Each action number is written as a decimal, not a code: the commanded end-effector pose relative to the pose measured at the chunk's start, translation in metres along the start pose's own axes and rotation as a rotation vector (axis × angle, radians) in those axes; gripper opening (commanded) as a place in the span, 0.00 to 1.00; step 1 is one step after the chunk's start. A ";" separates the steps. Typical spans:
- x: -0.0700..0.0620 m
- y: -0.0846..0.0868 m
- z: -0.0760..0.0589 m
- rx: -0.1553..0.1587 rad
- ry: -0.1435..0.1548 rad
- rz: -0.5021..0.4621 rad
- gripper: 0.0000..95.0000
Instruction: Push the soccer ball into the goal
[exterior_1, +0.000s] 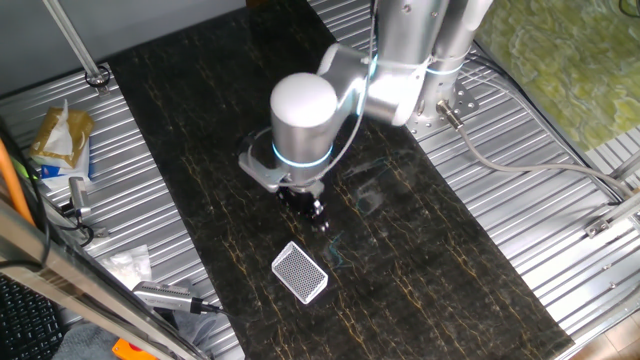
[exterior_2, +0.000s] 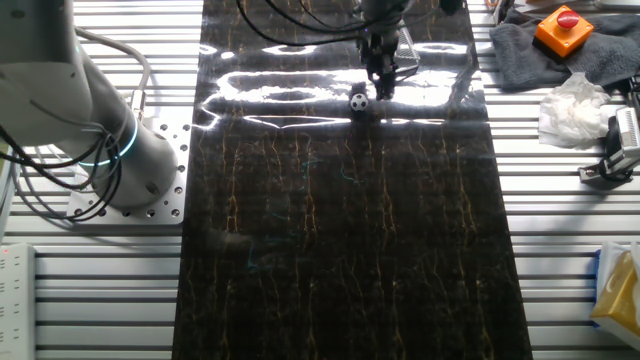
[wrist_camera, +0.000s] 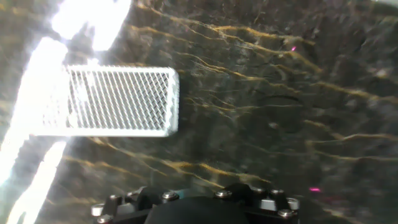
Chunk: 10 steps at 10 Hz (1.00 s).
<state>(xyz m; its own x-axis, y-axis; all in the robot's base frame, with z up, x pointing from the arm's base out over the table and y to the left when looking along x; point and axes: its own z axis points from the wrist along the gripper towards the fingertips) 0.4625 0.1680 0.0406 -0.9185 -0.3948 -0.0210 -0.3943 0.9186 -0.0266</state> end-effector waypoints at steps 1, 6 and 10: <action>0.020 -0.024 -0.015 0.032 0.015 -0.053 1.00; 0.020 -0.024 -0.015 0.025 0.009 -0.081 0.80; 0.020 -0.024 -0.015 0.027 0.020 -0.119 1.00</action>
<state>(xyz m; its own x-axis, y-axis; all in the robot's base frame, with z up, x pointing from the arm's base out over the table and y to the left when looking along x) 0.4533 0.1385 0.0579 -0.8616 -0.5074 0.0157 -0.5075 0.8606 -0.0431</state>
